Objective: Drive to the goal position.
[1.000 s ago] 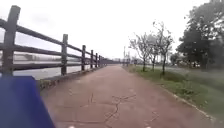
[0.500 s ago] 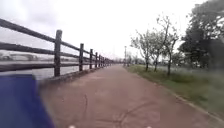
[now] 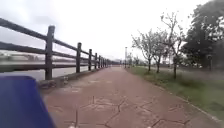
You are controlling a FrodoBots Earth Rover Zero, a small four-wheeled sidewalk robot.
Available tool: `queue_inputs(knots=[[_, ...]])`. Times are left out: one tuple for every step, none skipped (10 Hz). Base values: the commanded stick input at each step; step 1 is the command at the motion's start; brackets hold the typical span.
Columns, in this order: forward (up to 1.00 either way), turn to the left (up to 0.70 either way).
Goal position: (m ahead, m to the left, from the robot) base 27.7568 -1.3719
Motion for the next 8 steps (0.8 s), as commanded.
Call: queue_inputs(knots=[[0.85, -0.34], [0.85, -0.3], [0.85, -0.15], [0.85, 0.0], [0.85, 0.12], [0.85, 0.15], [0.85, 0.09], [0.85, 0.1]])
